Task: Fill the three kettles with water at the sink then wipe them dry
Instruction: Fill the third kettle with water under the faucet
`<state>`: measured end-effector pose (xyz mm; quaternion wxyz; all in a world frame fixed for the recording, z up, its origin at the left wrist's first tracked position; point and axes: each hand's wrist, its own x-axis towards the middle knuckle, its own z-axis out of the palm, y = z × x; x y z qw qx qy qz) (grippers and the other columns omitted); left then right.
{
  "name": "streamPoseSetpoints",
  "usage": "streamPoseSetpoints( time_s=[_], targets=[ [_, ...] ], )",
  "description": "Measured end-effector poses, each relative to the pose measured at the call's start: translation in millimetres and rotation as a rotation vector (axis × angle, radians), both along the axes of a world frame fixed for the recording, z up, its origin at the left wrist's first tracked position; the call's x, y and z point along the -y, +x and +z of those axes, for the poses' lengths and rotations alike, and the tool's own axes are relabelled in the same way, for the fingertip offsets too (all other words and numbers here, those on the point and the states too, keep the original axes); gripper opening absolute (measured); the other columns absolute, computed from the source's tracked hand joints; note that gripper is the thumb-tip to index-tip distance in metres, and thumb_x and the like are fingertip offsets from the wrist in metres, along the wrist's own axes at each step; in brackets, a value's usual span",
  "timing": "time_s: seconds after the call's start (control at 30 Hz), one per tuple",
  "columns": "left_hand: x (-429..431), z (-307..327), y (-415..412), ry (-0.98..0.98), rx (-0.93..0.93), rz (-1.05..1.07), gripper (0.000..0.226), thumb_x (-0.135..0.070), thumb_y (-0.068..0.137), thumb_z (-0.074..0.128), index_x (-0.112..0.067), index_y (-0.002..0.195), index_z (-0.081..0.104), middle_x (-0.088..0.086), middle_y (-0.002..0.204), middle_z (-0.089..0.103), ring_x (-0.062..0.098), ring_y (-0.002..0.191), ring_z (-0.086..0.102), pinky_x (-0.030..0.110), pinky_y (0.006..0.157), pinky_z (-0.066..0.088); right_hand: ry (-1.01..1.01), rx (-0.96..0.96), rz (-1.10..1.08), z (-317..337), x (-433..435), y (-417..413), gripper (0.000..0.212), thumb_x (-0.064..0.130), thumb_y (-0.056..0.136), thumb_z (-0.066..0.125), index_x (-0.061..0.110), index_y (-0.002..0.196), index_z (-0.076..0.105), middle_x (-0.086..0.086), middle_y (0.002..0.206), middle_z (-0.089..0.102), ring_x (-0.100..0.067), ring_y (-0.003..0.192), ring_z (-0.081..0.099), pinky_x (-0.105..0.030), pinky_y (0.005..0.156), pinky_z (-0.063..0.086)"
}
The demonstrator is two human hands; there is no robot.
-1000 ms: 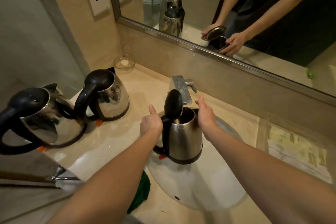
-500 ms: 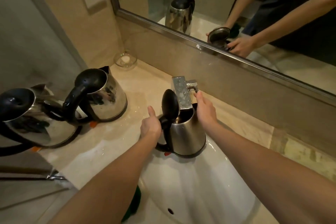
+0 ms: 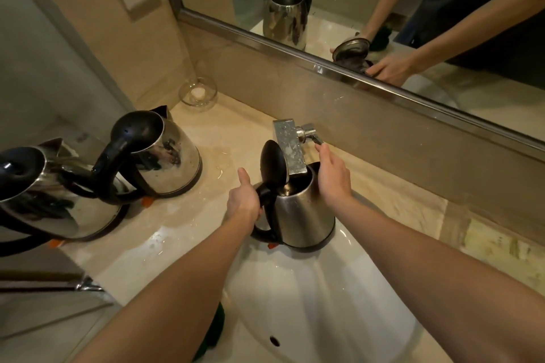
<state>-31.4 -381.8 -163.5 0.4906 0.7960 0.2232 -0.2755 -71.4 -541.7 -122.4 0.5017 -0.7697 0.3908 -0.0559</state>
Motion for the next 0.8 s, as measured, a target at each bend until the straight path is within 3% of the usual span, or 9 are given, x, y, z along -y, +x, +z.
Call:
streamPoseSetpoints(
  time_s=[0.43, 0.63, 0.8],
  targets=[
    [-2.7, -16.6, 0.8, -0.026, -0.001, 0.024, 0.082, -0.075, 0.092, 0.01, -0.01, 0.087, 0.06, 0.006, 0.053, 0.048, 0.022, 0.053, 0.048, 0.035, 0.068, 0.044, 0.097, 0.028, -0.023, -10.7, 1.4, -9.2, 0.054, 0.054, 0.102, 0.028, 0.024, 0.135, 0.059, 0.0, 0.138, 0.057, -0.022, 0.132, 0.045, -0.036, 0.106, 0.033],
    [-5.2, -29.0, 2.5, -0.046, 0.041, 0.079, 0.075, -0.071, 0.096, 0.016, -0.013, 0.064, 0.051, 0.007, 0.054, 0.047, 0.022, 0.049, 0.045, 0.034, 0.063, 0.041, 0.135, 0.028, -0.043, -22.0, -0.8, -10.4, 0.054, 0.051, 0.103, 0.028, 0.019, 0.136, 0.058, 0.0, 0.139, 0.056, -0.021, 0.13, 0.046, -0.03, 0.099, 0.033],
    [-7.9, -34.4, 5.5, -0.061, 0.036, 0.088, 0.073, -0.07, 0.097, 0.017, -0.013, 0.063, 0.048, 0.006, 0.054, 0.046, 0.021, 0.047, 0.044, 0.033, 0.061, 0.04, 0.148, 0.041, -0.037, -28.7, -2.3, -12.5, 0.051, 0.045, 0.105, 0.028, 0.014, 0.127, 0.062, -0.003, 0.124, 0.061, -0.018, 0.113, 0.051, -0.027, 0.089, 0.032]
  ],
)
